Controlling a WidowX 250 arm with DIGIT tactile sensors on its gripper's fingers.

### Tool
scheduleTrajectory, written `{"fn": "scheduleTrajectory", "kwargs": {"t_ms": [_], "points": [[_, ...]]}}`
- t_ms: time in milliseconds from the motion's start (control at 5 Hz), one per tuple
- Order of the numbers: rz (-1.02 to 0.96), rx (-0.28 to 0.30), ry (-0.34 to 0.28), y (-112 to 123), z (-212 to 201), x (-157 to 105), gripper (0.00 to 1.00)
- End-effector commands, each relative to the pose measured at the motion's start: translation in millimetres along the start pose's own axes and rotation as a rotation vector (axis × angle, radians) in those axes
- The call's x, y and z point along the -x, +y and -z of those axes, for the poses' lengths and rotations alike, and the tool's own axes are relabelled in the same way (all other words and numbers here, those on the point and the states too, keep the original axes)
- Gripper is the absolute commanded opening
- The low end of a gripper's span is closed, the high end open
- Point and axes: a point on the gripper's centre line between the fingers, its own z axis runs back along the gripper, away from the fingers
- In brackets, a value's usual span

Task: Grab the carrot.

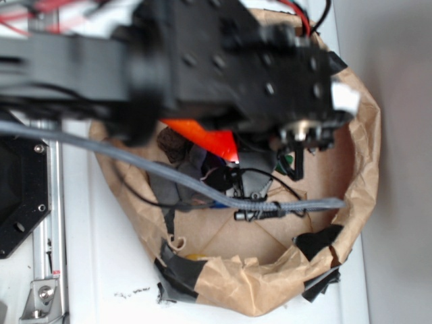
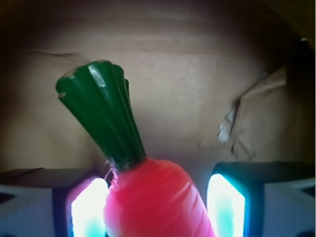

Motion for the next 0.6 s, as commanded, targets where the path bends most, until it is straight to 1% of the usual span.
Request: {"fn": "scheduleTrajectory", "kwargs": {"t_ms": [0, 200, 400], "points": [[-0.374, 0.192, -0.323, 12.4, -118.7, 8.7, 0.00], [-0.397, 0.171, -0.321, 16.2, -125.8, 4.4, 0.00], [-0.407, 0.139, -0.300, 16.4, -117.7, 6.0, 0.00]]}}
